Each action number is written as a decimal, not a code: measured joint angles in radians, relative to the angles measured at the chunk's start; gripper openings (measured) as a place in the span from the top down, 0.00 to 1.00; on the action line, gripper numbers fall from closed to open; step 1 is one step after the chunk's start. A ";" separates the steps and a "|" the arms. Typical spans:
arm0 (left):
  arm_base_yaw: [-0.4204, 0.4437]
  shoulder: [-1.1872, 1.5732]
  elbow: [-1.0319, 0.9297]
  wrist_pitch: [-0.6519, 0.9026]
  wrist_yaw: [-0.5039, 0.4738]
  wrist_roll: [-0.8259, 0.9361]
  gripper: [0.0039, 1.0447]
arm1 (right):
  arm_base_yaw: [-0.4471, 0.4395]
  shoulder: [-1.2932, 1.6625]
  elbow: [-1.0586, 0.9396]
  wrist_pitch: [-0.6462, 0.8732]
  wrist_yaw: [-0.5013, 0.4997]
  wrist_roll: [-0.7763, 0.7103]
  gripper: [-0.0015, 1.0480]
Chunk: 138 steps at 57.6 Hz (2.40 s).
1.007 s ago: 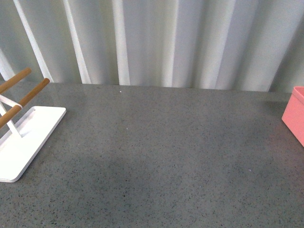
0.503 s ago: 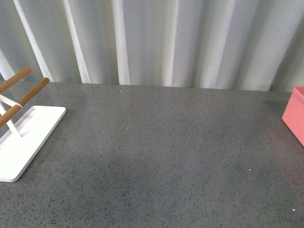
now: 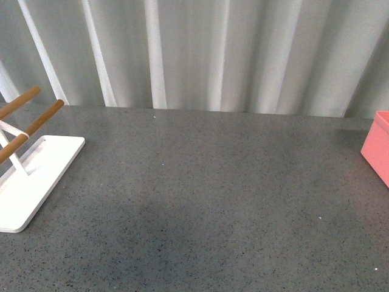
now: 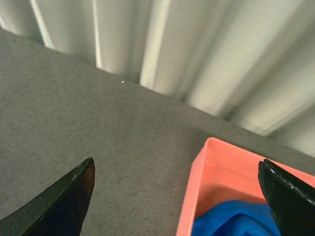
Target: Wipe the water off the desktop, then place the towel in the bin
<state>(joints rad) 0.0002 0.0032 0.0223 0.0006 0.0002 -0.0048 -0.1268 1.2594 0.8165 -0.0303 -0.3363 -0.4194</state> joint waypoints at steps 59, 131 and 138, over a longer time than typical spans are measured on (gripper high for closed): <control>0.000 0.000 0.000 0.000 0.000 0.000 0.06 | 0.125 -0.513 -0.737 0.686 0.326 0.398 0.97; 0.000 0.000 0.000 0.000 0.000 0.000 0.06 | 0.125 -1.185 -0.811 0.076 0.328 0.402 0.97; 0.000 0.000 0.000 0.000 0.000 0.000 0.06 | 0.125 -1.254 -0.811 0.036 0.329 0.403 0.97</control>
<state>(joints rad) 0.0002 0.0032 0.0223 0.0006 -0.0002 -0.0048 -0.0017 0.0051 0.0051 0.0055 -0.0074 -0.0166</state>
